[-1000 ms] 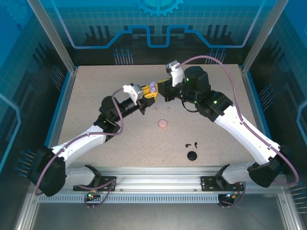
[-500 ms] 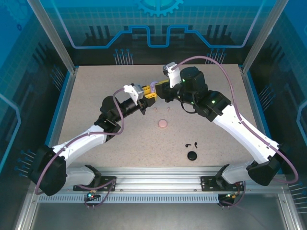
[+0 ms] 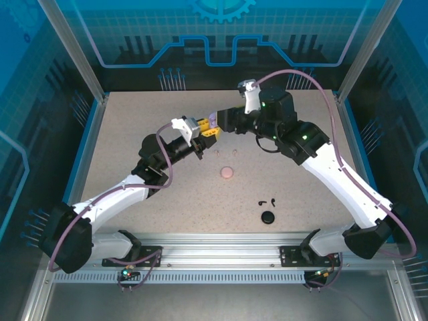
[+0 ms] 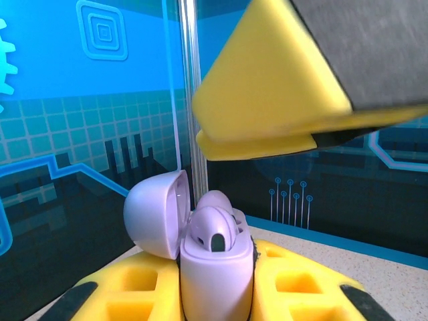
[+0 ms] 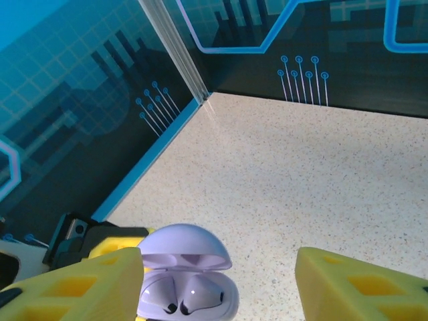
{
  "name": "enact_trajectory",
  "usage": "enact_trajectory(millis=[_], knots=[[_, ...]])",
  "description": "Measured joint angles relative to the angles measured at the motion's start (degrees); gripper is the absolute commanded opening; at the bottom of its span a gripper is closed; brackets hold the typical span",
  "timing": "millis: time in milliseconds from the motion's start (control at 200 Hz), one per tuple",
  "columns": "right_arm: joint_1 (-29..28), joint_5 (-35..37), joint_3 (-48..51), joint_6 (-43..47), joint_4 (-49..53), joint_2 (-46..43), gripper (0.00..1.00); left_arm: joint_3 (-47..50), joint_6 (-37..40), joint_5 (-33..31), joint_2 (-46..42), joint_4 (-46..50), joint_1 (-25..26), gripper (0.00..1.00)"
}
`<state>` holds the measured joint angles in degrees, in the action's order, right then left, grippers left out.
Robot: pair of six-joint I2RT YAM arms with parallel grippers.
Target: Insert wireless bluetooth earbuds into charging case
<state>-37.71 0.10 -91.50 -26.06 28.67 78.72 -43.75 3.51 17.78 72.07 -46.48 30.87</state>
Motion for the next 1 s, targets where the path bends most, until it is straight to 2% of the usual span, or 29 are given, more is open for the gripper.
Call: enact_trajectory(millis=[125, 215, 440, 585, 795, 1000], knots=[[3.6, -2.4, -4.0, -1.9, 2.2, 0.6, 0.63, 0.0, 0.0, 0.0, 0.0, -0.1, 0.0, 0.0], [6.2, -4.3, -10.9, -2.1, 5.6, 3.8, 0.63, 0.0, 0.0, 0.0, 0.0, -0.1, 0.0, 0.0], [8.4, -8.2, -31.0, -0.2, 17.3, 19.6, 0.62, 0.0, 0.0, 0.1, 0.1, -0.1, 0.0, 0.0], [8.5, -9.9, -38.1, 1.2, 23.7, 28.5, 0.59, 0.0, 0.0, 0.1, 0.5, -0.1, 0.0, 0.0], [8.1, -11.3, -40.2, 2.8, 29.9, 32.9, 0.56, 0.0, -0.2, 0.1, 1.5, -0.1, 0.0, 0.0], [6.5, -10.6, -33.6, 3.9, 28.9, 28.1, 0.53, 0.0, -0.2, 0.1, 2.4, 1.2, 0.5, 0.0]])
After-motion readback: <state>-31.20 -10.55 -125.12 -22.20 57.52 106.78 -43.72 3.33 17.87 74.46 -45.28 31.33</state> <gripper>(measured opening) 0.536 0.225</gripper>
